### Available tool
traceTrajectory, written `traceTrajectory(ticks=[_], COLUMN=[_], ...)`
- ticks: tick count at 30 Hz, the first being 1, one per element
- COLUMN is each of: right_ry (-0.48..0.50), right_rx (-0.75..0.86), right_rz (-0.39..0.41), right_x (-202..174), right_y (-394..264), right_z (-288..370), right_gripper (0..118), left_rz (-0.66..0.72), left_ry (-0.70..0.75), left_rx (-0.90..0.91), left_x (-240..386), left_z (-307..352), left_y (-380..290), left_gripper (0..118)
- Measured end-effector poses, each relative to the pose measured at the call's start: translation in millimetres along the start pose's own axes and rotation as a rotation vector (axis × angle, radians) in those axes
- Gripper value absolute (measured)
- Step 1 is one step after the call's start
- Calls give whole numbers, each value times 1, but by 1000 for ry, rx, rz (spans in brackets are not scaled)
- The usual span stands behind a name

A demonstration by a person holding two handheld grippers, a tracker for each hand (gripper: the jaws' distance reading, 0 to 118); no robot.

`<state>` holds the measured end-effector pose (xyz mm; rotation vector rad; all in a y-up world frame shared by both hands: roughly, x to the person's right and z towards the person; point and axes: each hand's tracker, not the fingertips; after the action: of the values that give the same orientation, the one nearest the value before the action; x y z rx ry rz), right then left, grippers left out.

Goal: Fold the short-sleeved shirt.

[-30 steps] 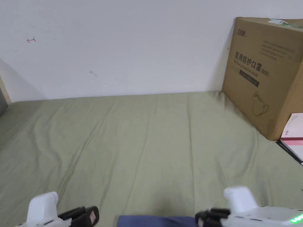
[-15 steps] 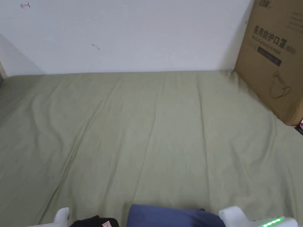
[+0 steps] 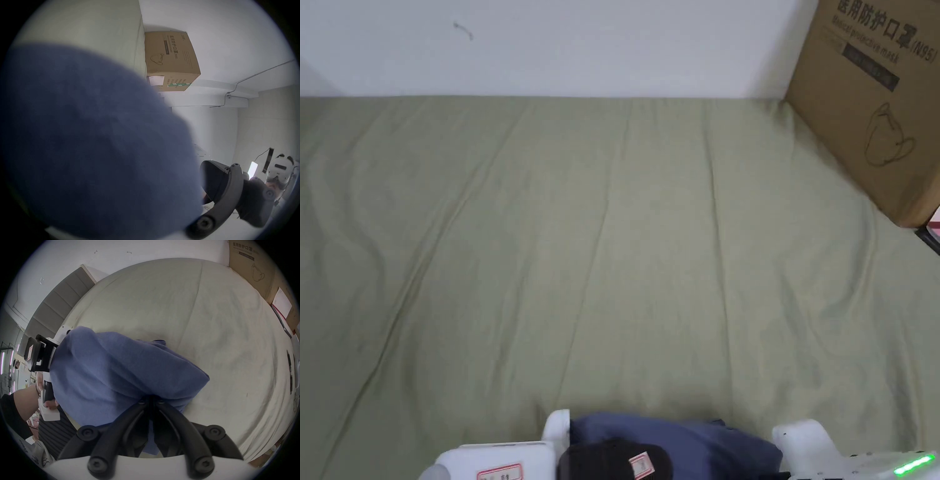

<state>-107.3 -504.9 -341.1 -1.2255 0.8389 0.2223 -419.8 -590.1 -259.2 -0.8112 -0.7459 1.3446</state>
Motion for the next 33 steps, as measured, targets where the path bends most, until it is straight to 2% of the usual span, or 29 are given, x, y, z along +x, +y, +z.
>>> traceTrajectory(ticks=[3, 4, 5, 6, 7, 8, 9, 13, 18, 24, 28, 31, 33], right_ry=[24, 33, 40, 48, 47, 48, 52, 36, 83, 84, 19, -1, -1], right_rx=[18, 25, 30, 34, 33, 24, 31, 112, 276, 307, 294, 262, 254], right_rz=[-25, -36, -50, -64, -73, -80, -81, -16, -13, -31, 16, 30, 33], right_x=[5, 7, 10, 11, 12, 13, 13, 2, -15, -33, -50, -62, -68], right_y=[-3, -5, -6, -6, -6, -6, -7, -8, -8, -6, -7, -7, -7], right_z=[1, 1, 1, 2, 2, 1, 3, 23, 74, 103, 104, 98, 95], right_gripper=[4, 4, 4, 4, 4, 4, 4, 4, 4, 4, 4, 4, 4], left_rz=[62, 60, 48, 20, -46, -69, -42, -88, -114, -132, -125, -107, -58], left_ry=[-47, -37, 45, 150, 368, 408, 270, 321, 351, 462, 635, 837, 885], left_rx=[27, 26, 26, 30, 27, 31, 48, 81, 119, 272, 278, 286, 317], left_x=[1, 3, 5, 12, 13, 11, 15, 31, 52, 82, 108, 107, 113], left_z=[-16, -20, -22, -27, -33, -31, -30, -18, 33, 172, 273, 351, 383], left_y=[-2, -2, -3, -5, -10, -15, -13, -16, -21, -15, -24, -24, -32], left_gripper=[116, 106, 76, 38, 36, 36, 36, 36, 36, 36, 36, 36, 36])
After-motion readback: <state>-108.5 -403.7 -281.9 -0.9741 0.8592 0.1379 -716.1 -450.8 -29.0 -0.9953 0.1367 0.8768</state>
